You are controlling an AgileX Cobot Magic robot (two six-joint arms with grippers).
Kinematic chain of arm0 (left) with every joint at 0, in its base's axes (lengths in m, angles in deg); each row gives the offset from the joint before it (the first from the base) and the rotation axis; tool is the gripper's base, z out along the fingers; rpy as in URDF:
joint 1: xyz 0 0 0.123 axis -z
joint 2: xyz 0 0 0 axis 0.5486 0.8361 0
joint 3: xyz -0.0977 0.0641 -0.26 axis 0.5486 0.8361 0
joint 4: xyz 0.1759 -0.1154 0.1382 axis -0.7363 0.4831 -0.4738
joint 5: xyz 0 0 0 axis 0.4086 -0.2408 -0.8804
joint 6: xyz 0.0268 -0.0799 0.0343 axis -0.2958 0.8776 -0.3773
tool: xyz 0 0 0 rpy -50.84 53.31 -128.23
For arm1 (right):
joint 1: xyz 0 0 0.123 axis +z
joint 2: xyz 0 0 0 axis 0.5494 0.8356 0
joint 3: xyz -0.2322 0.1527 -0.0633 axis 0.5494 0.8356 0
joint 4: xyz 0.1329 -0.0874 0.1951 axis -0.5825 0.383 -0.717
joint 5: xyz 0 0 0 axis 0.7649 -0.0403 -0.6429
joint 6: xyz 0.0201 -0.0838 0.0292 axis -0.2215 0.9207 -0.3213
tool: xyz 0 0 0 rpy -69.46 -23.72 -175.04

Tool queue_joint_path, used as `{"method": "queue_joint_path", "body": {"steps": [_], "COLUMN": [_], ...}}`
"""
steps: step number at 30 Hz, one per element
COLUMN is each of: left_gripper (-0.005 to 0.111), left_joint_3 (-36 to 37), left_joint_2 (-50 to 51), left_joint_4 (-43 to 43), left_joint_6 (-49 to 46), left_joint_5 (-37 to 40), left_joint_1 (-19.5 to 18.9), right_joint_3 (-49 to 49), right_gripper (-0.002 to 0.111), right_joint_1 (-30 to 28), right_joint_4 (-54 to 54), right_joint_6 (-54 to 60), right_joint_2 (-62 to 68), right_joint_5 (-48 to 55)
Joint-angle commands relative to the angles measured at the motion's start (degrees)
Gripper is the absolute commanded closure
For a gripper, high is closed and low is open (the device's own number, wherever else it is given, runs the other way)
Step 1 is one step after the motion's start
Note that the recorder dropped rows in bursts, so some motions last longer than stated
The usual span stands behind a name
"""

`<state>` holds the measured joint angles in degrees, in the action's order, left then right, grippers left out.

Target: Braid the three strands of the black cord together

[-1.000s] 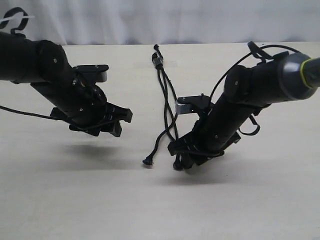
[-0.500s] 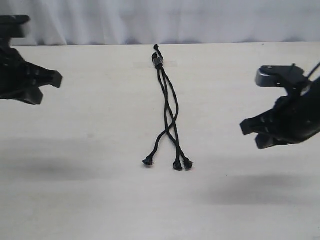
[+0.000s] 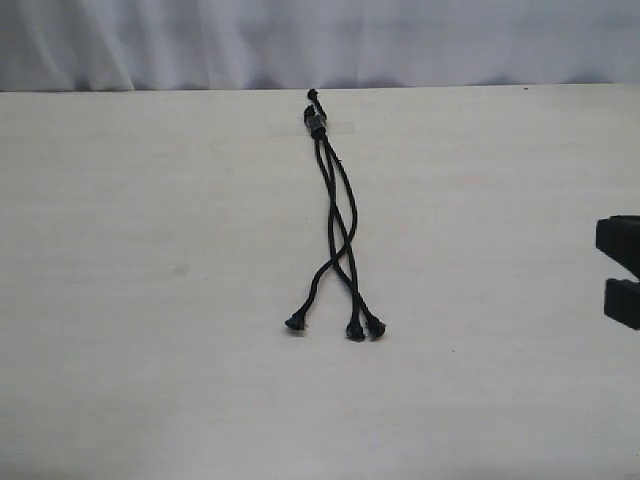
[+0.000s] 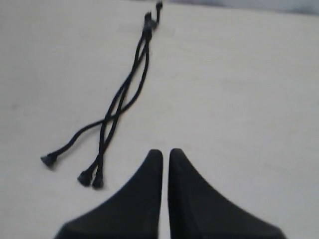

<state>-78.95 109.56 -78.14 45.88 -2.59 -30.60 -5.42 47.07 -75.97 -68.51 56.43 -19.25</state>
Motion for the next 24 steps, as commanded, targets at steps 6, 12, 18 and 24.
{"method": "queue_joint_path", "body": {"steps": [6,12,18,24], "left_gripper": [0.107,0.107,0.107,0.107], "left_joint_3": [3.6,3.6,3.6,3.9], "left_joint_2": [-10.9,-11.0,-13.7,-20.6], "left_joint_4": [-5.0,-5.0,-5.5,-5.5], "left_joint_6": [0.2,0.2,0.2,0.2], "left_joint_5": [2.8,2.8,3.1,2.8], "left_joint_1": [0.4,0.4,0.2,-4.1], "right_joint_3": [7.2,7.2,7.2,7.3], "right_gripper": [0.104,0.104,0.104,0.104], "right_joint_1": [0.2,0.2,-1.4,-9.3], "right_joint_4": [0.6,0.6,-1.4,-2.8], "right_joint_6": [0.0,0.0,0.0,0.0], "right_joint_2": [-15.6,-20.9,-24.6,-26.7], "right_joint_5": [-5.4,-5.4,-5.4,-5.4]}}
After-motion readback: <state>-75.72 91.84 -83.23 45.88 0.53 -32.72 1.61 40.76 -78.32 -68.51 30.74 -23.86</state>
